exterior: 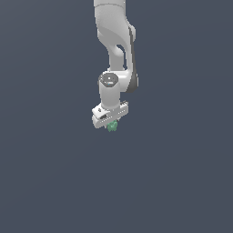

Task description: Pick up the object and move it to a goal position.

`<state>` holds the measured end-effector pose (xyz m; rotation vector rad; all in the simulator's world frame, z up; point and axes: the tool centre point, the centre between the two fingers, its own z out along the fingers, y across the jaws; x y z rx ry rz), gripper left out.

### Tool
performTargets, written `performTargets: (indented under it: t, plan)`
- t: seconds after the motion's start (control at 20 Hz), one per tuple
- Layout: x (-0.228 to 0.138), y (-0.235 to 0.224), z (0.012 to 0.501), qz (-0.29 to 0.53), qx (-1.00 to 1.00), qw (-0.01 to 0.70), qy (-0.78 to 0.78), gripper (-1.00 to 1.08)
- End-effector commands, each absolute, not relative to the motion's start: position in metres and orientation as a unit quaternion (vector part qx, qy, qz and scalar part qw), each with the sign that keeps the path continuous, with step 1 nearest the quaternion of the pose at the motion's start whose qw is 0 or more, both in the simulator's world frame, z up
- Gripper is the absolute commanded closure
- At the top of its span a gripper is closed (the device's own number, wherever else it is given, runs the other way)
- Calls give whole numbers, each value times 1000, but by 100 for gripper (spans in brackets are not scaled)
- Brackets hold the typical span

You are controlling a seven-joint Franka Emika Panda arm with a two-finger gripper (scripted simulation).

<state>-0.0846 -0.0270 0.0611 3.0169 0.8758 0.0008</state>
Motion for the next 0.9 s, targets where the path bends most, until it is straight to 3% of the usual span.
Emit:
performTargets:
  t: [0.0, 0.85]
  plan:
    - [-85, -27, 60, 0, 960, 0, 279, 108]
    - [-84, -17, 83, 1, 960, 0, 279, 108]
